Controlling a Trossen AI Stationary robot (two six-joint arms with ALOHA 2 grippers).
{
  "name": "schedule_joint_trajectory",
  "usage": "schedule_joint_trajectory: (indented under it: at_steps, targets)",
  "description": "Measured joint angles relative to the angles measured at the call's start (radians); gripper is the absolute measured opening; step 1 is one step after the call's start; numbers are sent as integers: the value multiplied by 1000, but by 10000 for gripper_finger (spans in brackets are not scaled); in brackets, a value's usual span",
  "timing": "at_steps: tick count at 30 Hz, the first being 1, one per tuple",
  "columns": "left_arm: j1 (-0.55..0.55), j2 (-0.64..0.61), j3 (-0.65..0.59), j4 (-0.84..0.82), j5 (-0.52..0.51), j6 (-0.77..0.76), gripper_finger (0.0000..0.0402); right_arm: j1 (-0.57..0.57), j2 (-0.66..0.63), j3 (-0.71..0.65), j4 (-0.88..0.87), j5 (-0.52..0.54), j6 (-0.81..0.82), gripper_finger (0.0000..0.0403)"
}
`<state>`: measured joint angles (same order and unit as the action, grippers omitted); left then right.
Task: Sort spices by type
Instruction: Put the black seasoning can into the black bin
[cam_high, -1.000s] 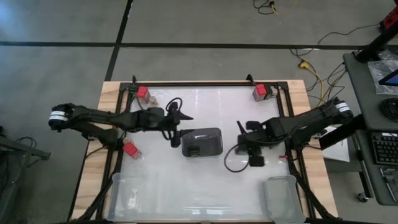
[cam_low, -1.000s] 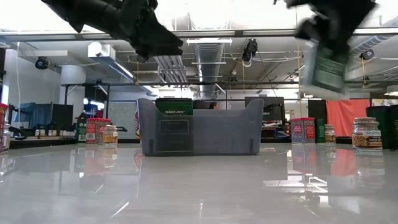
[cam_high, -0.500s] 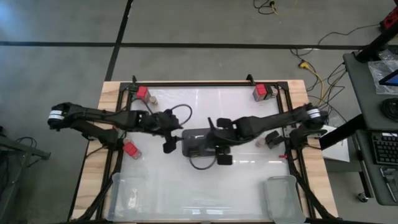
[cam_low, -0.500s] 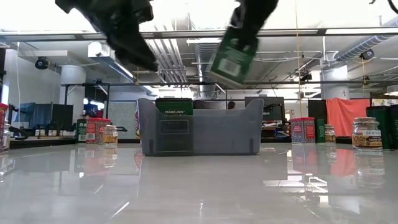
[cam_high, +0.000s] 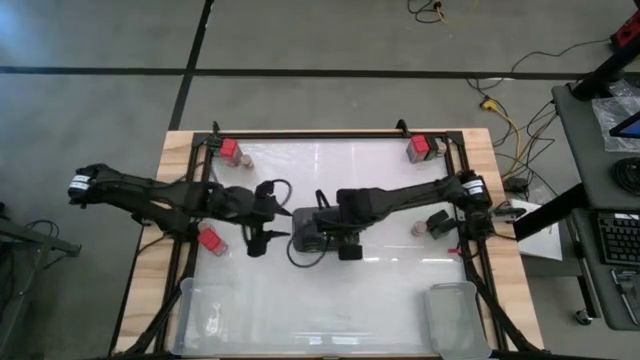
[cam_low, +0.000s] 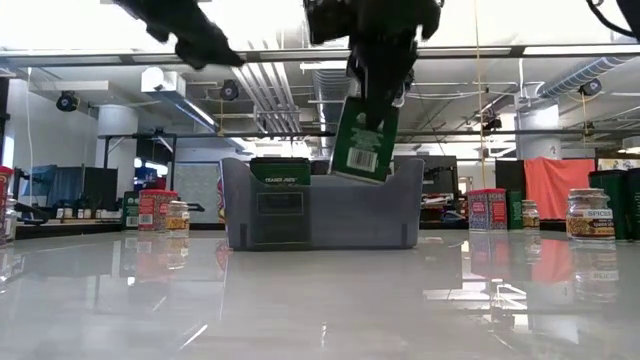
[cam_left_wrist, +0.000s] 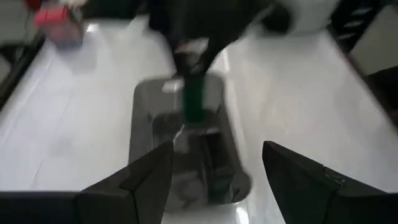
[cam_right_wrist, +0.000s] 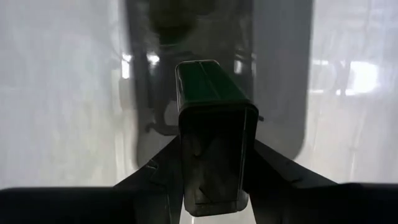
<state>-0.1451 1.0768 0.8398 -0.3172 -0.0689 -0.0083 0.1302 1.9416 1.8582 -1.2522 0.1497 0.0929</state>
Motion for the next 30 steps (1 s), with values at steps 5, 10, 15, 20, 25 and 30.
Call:
schedule_joint_trajectory:
  at_steps: [5,10,15,20,25,30]
  targets:
    - [-13,-125,-19,58,-11,49,230,-11,-3,0,7,-54,12,123]
    - [-12,-241,-91,99,-137,14,230,-11,-16,-12,10,-53,18,124]
    - [-12,-319,-148,113,-184,-109,230,-11,-12,-13,10,-53,1,127]
    - [-46,-352,-154,156,-185,-193,230,-11,-4,-14,38,-65,10,121]
    - [-88,-379,-155,152,-185,-184,230,-11,-4,-15,60,-79,-7,128]
    - [-130,-404,-165,152,-186,-157,230,-14,-4,-20,75,-79,-8,122]
